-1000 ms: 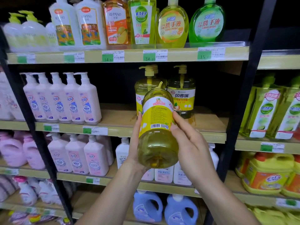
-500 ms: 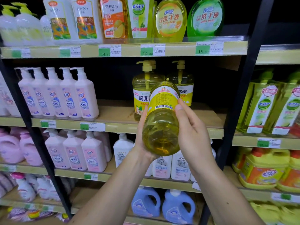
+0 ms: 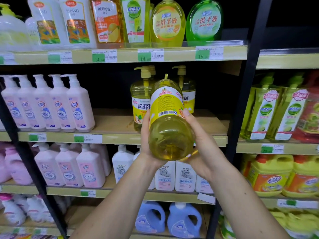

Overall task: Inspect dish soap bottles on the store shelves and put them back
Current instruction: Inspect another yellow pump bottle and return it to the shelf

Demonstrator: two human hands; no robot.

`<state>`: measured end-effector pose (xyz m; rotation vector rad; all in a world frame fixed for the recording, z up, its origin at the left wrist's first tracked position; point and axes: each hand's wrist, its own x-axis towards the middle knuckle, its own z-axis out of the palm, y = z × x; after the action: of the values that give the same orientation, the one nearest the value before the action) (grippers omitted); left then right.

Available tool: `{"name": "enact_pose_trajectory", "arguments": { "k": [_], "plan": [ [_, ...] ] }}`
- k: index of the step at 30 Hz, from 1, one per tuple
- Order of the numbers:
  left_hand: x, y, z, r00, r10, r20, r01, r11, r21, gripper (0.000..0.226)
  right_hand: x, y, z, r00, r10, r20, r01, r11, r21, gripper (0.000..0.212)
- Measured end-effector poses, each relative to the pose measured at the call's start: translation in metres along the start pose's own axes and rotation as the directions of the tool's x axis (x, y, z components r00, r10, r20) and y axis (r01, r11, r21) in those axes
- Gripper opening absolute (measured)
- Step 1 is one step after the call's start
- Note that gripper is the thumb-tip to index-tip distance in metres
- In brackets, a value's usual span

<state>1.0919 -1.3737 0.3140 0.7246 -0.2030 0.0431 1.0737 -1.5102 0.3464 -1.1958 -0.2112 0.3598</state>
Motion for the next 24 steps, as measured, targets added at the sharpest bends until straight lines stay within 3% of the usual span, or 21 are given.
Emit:
{"name": "enact_pose_trajectory", "arguments": {
  "k": [4, 6, 9, 12, 14, 17, 21, 24],
  "plan": [
    [0.007, 0.001, 0.006, 0.996, 0.061, -0.067, -0.052, 0.989, 0.137, 0.084, 0.009, 0.005, -0.015, 0.974, 0.119, 0.191, -0.144, 0.983, 0.118, 0.077],
    [0.010, 0.005, 0.002, 0.977, 0.150, -0.152, -0.092, 0.937, 0.337, 0.078, 0.013, 0.005, -0.020, 0.969, 0.126, 0.214, -0.162, 0.974, 0.156, 0.079],
    [0.013, 0.012, -0.005, 0.917, 0.318, -0.243, -0.060, 0.709, 0.702, 0.077, 0.018, 0.005, -0.024, 0.976, 0.109, 0.187, -0.137, 0.980, 0.143, 0.075],
    [0.010, 0.015, -0.009, 0.887, 0.403, -0.224, -0.018, 0.514, 0.857, 0.072, 0.020, 0.004, -0.024, 0.977, 0.084, 0.195, -0.116, 0.980, 0.161, 0.062],
    [0.008, 0.019, -0.004, 0.914, 0.357, -0.190, -0.046, 0.560, 0.827, 0.062, 0.023, 0.002, -0.023, 0.986, 0.054, 0.156, -0.075, 0.988, 0.135, 0.069],
    [0.006, 0.029, 0.004, 0.976, 0.170, -0.135, -0.042, 0.756, 0.653, 0.061, 0.028, 0.000, -0.020, 1.000, -0.008, -0.004, 0.008, 0.999, 0.032, 0.098],
    [0.001, 0.034, 0.007, 0.998, 0.048, -0.050, -0.008, 0.801, 0.598, 0.045, 0.033, 0.006, -0.021, 0.977, -0.128, -0.170, 0.080, 0.960, -0.268, 0.062],
    [-0.001, 0.033, 0.006, 0.999, 0.006, -0.049, 0.022, 0.821, 0.571, 0.039, 0.036, 0.011, -0.024, 0.961, -0.210, -0.179, 0.134, 0.924, -0.359, 0.047]
  ]
}}
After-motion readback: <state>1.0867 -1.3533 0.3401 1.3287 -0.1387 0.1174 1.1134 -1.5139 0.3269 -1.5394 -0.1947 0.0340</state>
